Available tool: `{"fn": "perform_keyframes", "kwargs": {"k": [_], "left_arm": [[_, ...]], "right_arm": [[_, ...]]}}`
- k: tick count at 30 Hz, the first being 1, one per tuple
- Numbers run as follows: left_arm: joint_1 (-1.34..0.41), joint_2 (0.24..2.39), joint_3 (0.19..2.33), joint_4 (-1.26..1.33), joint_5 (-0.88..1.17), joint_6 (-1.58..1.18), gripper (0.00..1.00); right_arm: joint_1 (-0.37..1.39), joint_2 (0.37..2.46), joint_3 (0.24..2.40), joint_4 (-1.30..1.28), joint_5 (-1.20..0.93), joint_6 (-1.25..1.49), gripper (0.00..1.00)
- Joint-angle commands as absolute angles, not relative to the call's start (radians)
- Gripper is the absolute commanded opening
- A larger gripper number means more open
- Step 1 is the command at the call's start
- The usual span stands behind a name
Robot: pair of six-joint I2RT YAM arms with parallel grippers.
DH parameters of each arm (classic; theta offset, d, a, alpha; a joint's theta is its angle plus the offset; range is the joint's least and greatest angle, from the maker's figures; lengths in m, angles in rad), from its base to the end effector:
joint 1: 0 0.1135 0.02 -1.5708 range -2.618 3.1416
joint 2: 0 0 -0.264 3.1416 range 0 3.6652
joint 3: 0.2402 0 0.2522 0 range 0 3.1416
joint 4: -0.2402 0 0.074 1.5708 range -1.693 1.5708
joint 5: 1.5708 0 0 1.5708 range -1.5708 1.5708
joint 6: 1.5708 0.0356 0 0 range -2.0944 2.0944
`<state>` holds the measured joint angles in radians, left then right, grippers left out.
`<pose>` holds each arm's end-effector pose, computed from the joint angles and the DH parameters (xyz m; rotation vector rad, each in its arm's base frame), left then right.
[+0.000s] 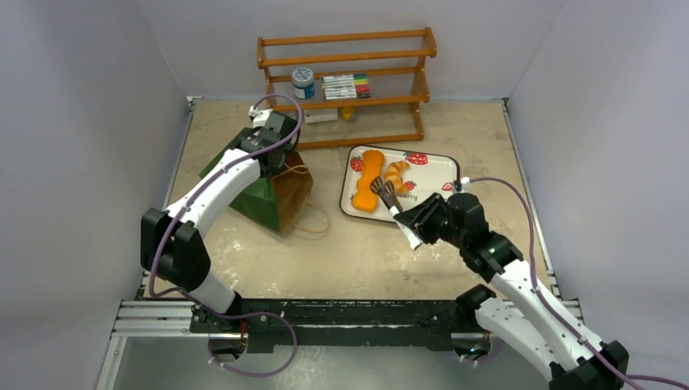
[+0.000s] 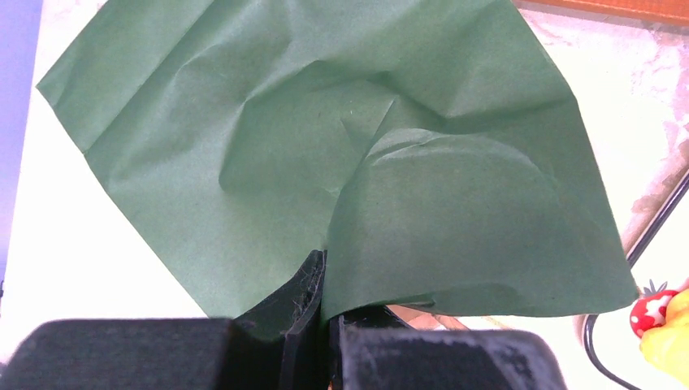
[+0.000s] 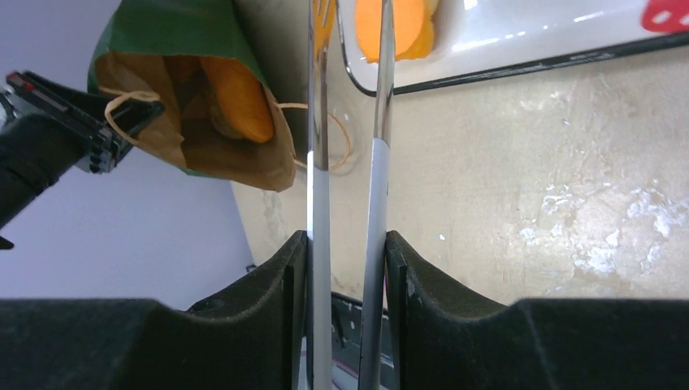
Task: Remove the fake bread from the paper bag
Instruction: Place the fake bread in the container, then take out the fake bread from the paper bag.
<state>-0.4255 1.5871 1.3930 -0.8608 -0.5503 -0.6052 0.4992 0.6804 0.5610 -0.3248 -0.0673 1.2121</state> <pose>0.3062 -0.1183 0.2983 -0.3964 2.3925 0.2796 0.1429 0.0806 0.2629 0.7278 2.0892 1.1035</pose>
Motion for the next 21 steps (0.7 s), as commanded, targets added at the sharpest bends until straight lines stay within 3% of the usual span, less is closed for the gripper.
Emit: {"fn": "perform_keyframes", "kwargs": {"k": [1,11,21], "left_arm": [[-0.421,1.513,1.419,-0.891,-0.547,-0.576,0.00],[-0.420,1.468,1.443,-0.963,-0.563,-0.537,0.00],[-0.420,1.446,1.424,-0.968,-0.554,-0.556,0.00]], "right_arm": [[0.518,0.761,0.676,-0.229,-0.156,1.056,0.38],[0.726,0.954,0.856,-0.145,-0.148,0.953,0.36],[0.791,1.082,0.942,-0.087,-0.258,0.892,0.35]]}}
